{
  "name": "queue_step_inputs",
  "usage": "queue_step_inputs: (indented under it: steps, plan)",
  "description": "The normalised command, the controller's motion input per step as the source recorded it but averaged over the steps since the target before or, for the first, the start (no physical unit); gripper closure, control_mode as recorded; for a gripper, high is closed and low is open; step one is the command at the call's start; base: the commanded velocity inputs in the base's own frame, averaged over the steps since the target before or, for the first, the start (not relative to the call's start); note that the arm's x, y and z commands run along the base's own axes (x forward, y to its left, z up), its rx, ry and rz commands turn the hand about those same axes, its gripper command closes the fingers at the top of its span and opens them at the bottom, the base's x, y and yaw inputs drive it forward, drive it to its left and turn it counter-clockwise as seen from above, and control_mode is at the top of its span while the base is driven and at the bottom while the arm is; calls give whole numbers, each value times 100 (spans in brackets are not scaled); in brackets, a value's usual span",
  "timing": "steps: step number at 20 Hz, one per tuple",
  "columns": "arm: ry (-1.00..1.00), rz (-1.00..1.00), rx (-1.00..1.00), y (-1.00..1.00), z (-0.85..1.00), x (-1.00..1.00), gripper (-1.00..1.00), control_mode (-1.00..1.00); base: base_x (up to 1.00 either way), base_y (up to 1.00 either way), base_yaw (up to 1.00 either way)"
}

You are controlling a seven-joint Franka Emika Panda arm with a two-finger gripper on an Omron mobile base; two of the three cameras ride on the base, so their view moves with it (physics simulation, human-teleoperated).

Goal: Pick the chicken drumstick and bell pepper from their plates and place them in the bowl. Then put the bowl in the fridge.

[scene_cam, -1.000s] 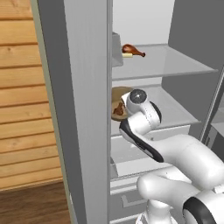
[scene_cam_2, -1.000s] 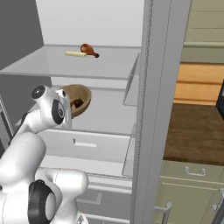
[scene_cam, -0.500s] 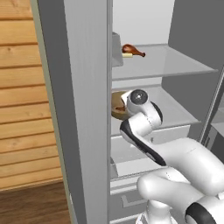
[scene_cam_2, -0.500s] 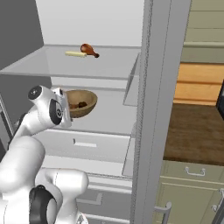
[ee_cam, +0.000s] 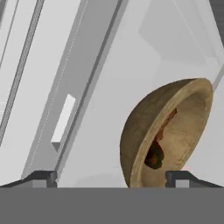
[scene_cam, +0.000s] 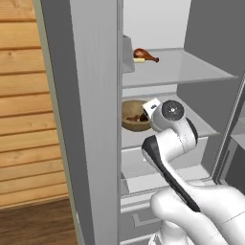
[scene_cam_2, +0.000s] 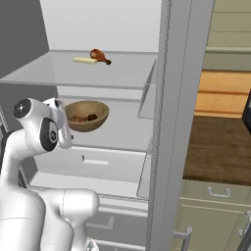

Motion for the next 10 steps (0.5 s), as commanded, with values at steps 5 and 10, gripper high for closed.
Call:
queue_step_inputs:
  steps: [5,10]
  plan:
    - [14,-2,14,-12,37,-100,-100,-100,0,0,0]
    - [4,-6,16,-13,27,-100,-100,-100,0,0,0]
